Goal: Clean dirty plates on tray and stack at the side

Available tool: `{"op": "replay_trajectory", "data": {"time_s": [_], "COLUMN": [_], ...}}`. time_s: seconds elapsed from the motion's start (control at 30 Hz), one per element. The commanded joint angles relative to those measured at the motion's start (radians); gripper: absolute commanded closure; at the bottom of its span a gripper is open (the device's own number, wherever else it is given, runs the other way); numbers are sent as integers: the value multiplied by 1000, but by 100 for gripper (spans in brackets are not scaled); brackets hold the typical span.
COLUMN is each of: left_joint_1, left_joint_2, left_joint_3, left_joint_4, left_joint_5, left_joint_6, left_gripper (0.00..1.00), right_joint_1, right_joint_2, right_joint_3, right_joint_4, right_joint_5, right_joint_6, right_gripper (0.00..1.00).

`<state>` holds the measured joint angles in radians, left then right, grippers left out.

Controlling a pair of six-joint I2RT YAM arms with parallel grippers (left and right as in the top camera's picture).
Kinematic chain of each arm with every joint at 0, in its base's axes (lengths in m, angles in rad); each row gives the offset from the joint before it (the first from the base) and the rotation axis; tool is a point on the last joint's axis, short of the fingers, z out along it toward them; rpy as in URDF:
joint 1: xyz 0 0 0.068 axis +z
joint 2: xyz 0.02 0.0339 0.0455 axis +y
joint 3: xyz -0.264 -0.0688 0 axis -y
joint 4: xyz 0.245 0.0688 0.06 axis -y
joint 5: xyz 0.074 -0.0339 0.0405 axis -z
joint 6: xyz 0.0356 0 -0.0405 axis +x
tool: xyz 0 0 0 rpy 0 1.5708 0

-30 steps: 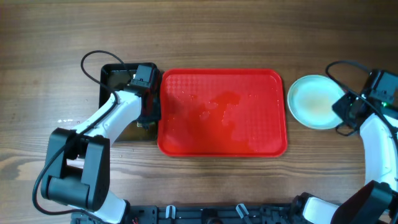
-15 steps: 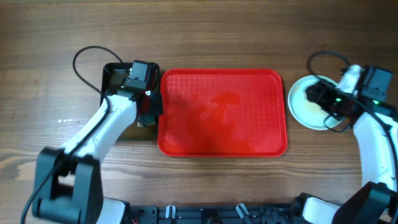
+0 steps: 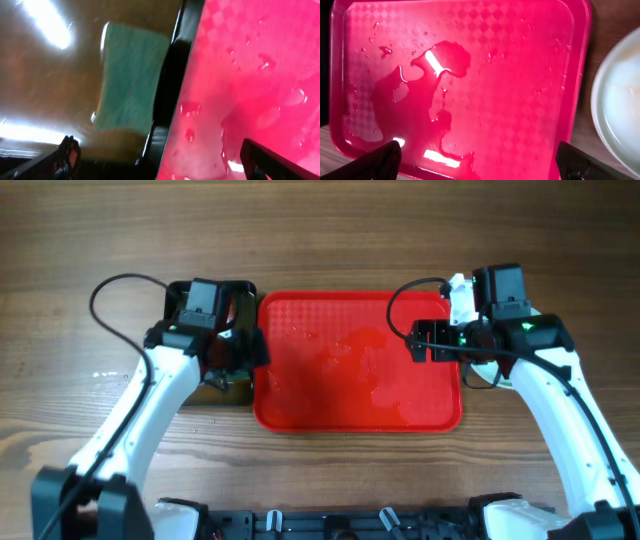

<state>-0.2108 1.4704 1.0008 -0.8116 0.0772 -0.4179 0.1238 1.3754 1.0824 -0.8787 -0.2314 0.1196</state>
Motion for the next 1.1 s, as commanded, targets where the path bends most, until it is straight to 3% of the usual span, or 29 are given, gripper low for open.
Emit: {"op": "replay_trajectory", "data": {"time_s": [0.0, 0.1, 0.17, 0.4, 0.53, 1.07], "left_joint_1": [-11, -60, -130, -240, -240, -240], "left_joint_2": [-105, -191, -323, -640, -699, -653], "left_joint_3": [12, -20, -79, -168, -168, -168], "left_joint_4": [-66, -72, -51, -23, -23, -23], "left_joint_5": [-21, -72, -102, -210, -210, -210], "left_joint_6": [-9, -10, -28, -61, -61, -61], "left_gripper": [0, 0, 0, 0, 0, 0], "right_joint_1": [3, 5, 19, 29, 29, 29], "right_joint_2": [-100, -220, -393, -670, -679, -516], "right_joint_3": [6, -45, -129, -180, -180, -189], "right_joint_4": [-9, 2, 37, 55, 55, 55], "right_joint_5": [31, 109, 168, 172, 172, 172], "right_joint_6": [46, 89, 80, 65, 66, 65], "right_gripper": [0, 0, 0, 0, 1, 0]}}
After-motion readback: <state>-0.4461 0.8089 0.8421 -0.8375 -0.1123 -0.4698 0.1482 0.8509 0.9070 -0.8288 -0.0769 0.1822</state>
